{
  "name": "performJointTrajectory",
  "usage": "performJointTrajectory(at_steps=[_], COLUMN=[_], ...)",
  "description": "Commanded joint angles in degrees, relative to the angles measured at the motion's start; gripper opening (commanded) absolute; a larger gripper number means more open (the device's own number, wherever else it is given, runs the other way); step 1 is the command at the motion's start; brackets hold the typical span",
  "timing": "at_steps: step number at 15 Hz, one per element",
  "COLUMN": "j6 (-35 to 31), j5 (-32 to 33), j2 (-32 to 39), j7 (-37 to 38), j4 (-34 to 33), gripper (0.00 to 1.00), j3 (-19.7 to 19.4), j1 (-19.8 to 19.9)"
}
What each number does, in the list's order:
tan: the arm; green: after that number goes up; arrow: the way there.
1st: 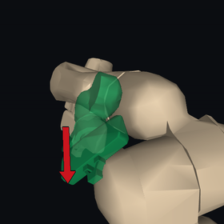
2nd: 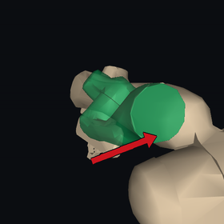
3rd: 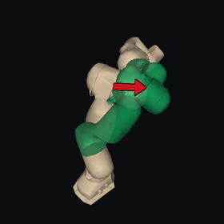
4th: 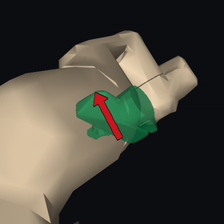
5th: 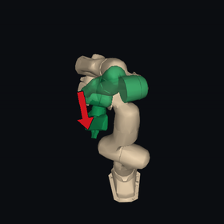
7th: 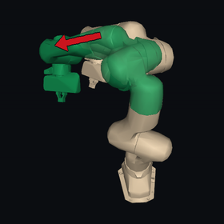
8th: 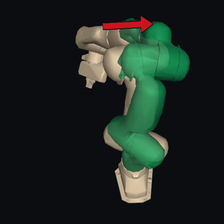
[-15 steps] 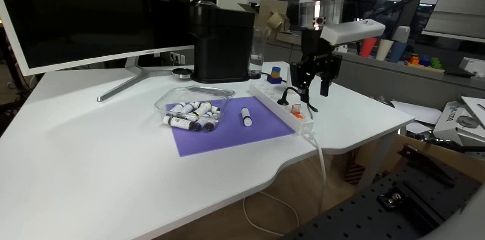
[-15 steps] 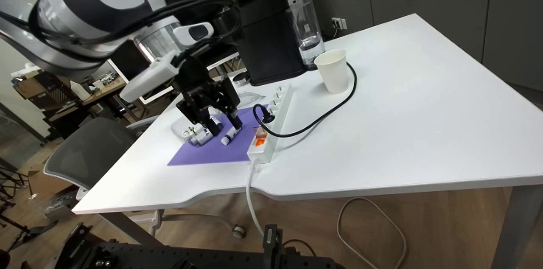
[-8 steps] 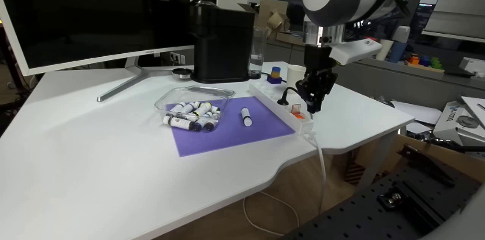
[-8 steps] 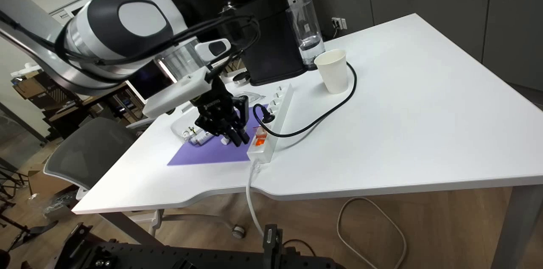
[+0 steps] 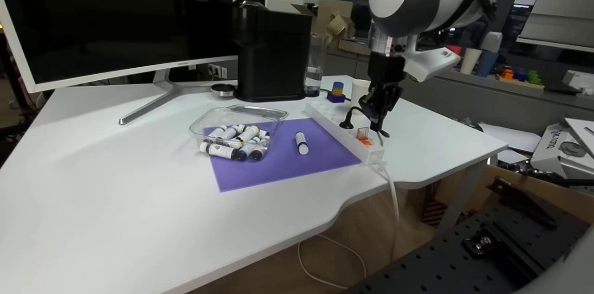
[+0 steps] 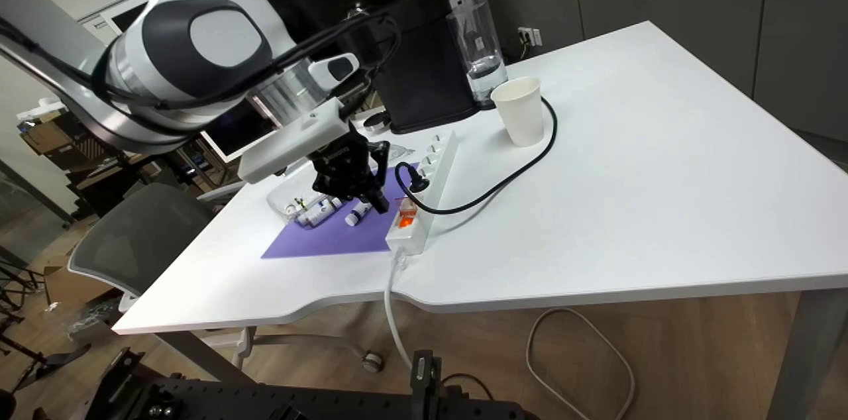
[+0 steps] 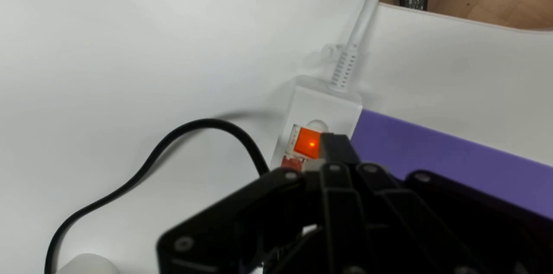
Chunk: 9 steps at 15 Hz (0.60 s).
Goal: Turn off the white extension cable
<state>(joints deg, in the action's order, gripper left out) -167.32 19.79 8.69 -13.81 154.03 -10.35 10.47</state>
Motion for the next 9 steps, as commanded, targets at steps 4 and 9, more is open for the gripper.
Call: performJointTrajectory(at_steps=[4,9], j6=[0.1,2.5], j5=[-3.3,-3.6], j2=[0.2,1.2], j7=[-2.5,-0.9], j4=[0.0,-2.6], gripper=[0.01,0.00], j3=[0.0,-0.6], j1=[0.0,-0.5])
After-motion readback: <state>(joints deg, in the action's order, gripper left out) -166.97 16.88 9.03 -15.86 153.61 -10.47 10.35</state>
